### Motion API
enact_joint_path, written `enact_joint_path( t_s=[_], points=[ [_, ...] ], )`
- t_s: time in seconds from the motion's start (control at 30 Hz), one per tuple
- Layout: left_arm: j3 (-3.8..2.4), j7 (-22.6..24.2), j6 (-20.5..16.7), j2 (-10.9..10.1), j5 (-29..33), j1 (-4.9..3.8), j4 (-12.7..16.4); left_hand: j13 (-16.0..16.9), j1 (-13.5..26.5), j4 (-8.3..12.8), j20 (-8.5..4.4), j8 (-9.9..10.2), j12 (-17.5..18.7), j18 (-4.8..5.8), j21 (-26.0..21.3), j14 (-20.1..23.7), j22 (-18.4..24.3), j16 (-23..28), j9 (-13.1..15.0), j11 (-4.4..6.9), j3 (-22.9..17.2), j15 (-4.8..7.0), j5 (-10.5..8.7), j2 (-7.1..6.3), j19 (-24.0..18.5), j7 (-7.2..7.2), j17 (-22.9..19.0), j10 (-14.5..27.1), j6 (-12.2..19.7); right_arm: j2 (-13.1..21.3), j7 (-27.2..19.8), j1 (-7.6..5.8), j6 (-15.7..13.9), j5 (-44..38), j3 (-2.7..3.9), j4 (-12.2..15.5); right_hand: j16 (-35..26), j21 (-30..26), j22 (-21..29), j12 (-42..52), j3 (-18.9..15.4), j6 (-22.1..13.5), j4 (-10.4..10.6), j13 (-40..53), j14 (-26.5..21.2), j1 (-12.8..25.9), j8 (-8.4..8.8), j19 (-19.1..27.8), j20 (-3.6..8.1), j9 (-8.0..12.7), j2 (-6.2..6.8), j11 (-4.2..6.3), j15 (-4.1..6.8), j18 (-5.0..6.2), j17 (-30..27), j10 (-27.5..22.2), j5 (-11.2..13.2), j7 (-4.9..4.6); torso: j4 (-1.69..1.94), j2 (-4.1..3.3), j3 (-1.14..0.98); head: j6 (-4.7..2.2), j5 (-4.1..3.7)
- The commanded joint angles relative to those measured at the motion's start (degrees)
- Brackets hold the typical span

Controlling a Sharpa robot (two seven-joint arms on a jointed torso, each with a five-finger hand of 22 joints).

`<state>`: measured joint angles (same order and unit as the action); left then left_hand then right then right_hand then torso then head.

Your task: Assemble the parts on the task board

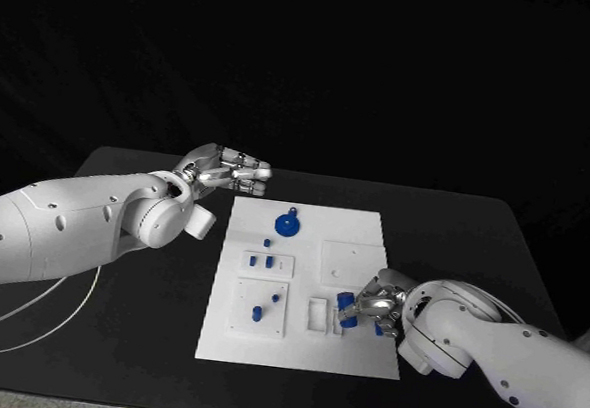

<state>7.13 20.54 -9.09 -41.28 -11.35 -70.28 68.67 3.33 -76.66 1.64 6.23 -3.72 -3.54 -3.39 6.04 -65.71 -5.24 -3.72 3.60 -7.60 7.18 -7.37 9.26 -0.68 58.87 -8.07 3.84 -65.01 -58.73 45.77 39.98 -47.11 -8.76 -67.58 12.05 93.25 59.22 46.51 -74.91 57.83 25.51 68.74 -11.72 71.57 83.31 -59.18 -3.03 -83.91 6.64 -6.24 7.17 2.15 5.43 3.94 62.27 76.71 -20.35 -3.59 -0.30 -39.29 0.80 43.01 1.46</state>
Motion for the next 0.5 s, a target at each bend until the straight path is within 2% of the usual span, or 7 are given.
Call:
enact_joint_path(
  t_s=[0.03, 0.2, 0.33, 0.43, 0.5],
  points=[
    [-0.02, 0.1, 1.1, 0.1, 0.1, -0.03, 0.2, 0.0, 0.4, -0.4, 0.39, 0.0, 0.0, -0.06, 0.3, 0.5, 0.1, 0.2, 0.0, 0.07, 0.1, -0.05, -0.13, -0.07, 0.0, -0.08, 0.0, 0.3, 0.1, -0.1, 0.0, -0.01, -0.5, 2.0, 0.07, 0.3, -0.2, 0.2, -5.7, -0.3, -0.3, 1.3, 0.1, -0.1, 0.0, -2.1, -0.65, -1.9, 0.26, 0.3, -2.16, 0.30, 0.26, -0.56, -0.1, 0.4, 0.5, 0.80, 0.04, -0.03, 0.08, 0.10, -0.02],
    [0.01, 0.0, 1.2, 0.1, 0.1, -0.03, 0.2, 0.0, 0.4, -0.4, 0.39, 0.0, 0.0, -0.06, 0.3, 0.5, 0.1, 0.2, 0.0, 0.07, 0.1, -0.05, -0.13, -0.07, 0.0, -0.08, 0.0, 0.3, 0.1, -0.9, 0.3, -0.05, 1.2, 1.8, 0.01, -0.2, -0.1, 0.2, -5.7, -0.4, -1.6, 1.6, 0.8, -0.2, 0.0, -2.0, -0.61, -1.8, 0.26, 0.8, -2.27, 0.33, 0.28, -0.64, 0.0, 0.4, 1.1, 0.96, 0.01, -0.02, 0.13, 0.20, 0.02],
    [0.02, -0.1, 1.3, 0.2, 0.0, -0.03, 0.2, 0.0, 0.4, -0.5, 0.39, 0.0, 0.0, -0.06, 0.3, 0.6, 0.1, 0.2, 0.0, 0.05, 0.1, -0.06, -0.14, -0.07, 0.0, -0.09, 0.0, 0.3, 0.1, -2.0, 0.4, -0.06, 2.5, 1.4, -0.36, -0.9, -0.2, 0.1, -5.7, -0.5, -2.5, 1.7, 1.9, -0.4, 0.0, -1.9, -0.62, -1.8, 0.24, 1.0, -2.23, 0.36, 0.24, -0.69, 0.0, 0.4, 3.2, 1.07, 0.07, -0.05, 0.05, 0.25, 0.06],
    [0.02, -0.1, 1.3, 0.2, 0.0, -0.04, 0.2, 0.0, 0.4, -0.5, 0.39, 0.0, 0.0, -0.06, 0.3, 0.6, 0.1, 0.2, 0.0, 0.05, 0.1, -0.06, -0.14, -0.07, 0.0, -0.09, 0.0, 0.3, 0.1, -2.8, 0.5, -0.07, 3.1, 0.4, -0.85, -1.4, -0.2, 0.1, -5.7, -0.6, -3.0, 1.9, 3.6, -0.6, 0.0, -1.7, -0.62, -1.8, 0.22, 1.1, -1.92, 0.38, 0.22, -0.74, -0.1, 0.5, 5.9, 1.22, 0.10, -0.05, 0.06, 0.31, 0.07],
    [0.03, -0.1, 1.4, 0.1, 0.0, -0.04, 0.2, 0.0, 0.4, -0.5, 0.39, 0.0, 0.0, -0.06, 0.3, 0.6, 0.1, 0.2, 0.0, 0.05, 0.1, -0.06, -0.14, -0.07, 0.0, -0.09, 0.0, 0.3, 0.1, -3.4, 0.5, -0.07, 3.3, -1.0, -1.09, -1.9, -0.2, 0.1, -5.7, -0.8, -2.9, 2.2, 6.0, -0.8, 0.0, -2.2, -0.60, -1.8, 0.29, 1.1, -1.30, 0.40, 0.27, -0.83, -0.1, 0.7, 6.4, 1.41, 0.03, -0.03, 0.05, 0.32, 0.08]
  ],
)
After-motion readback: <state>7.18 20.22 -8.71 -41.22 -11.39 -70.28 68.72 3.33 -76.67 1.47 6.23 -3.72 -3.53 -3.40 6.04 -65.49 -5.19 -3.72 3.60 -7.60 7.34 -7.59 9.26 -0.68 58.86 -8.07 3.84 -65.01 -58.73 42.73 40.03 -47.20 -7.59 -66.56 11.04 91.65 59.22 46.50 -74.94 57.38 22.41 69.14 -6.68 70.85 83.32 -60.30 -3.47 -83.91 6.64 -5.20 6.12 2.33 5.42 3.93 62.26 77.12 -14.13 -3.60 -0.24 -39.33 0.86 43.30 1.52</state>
